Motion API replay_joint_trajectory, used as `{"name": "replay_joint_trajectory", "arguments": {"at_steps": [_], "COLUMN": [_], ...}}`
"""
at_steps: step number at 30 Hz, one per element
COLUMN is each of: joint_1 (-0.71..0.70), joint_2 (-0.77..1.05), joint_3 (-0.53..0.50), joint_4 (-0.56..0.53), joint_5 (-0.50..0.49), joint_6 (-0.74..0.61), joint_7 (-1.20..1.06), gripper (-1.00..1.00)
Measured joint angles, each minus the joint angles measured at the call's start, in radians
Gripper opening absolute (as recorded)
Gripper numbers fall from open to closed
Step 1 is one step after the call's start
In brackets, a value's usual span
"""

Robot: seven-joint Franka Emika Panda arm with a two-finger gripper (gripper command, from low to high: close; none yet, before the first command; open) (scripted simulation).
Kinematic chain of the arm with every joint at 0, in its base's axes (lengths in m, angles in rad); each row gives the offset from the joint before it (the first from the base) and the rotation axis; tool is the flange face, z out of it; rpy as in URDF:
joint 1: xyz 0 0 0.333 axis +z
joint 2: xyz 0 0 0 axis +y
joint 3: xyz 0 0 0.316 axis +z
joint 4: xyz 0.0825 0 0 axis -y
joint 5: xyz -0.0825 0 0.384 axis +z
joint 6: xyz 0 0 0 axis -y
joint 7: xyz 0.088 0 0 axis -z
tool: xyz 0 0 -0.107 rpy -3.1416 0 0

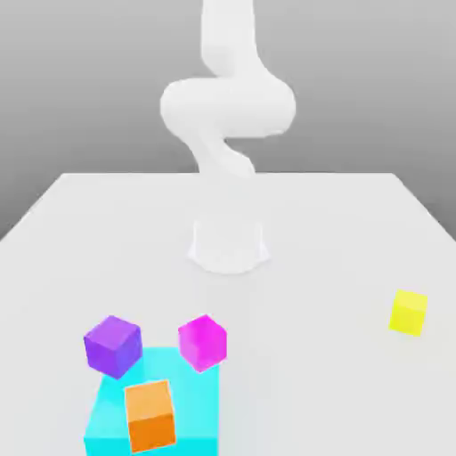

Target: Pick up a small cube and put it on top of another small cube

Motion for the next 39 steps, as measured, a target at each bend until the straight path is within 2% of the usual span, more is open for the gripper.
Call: {"name": "replay_joint_trajectory", "arguments": {"at_steps": [12,20,23,27,28,35,39], "joint_1": [0.238,0.409,0.451,0.589,0.618,0.619,0.524], "joint_2": [0.439,0.736,0.851,0.996,1.021,1.022,0.9], "joint_3": [0.244,0.392,0.366,0.194,0.16,0.158,0.287], "joint_4": [-0.223,-0.369,-0.378,-0.349,-0.343,-0.343,-0.372], "joint_5": [-0.007,-0.087,-0.201,-0.364,-0.387,-0.39,-0.24], "joint_6": [0.26,0.429,0.501,0.608,0.628,0.63,0.539], "joint_7": [-0.085,-0.086,-0.012,0.11,0.127,0.13,0.017], "gripper": [0.0,0.0,0.0,0.0,-1.0,-1.0,-1.0]}}
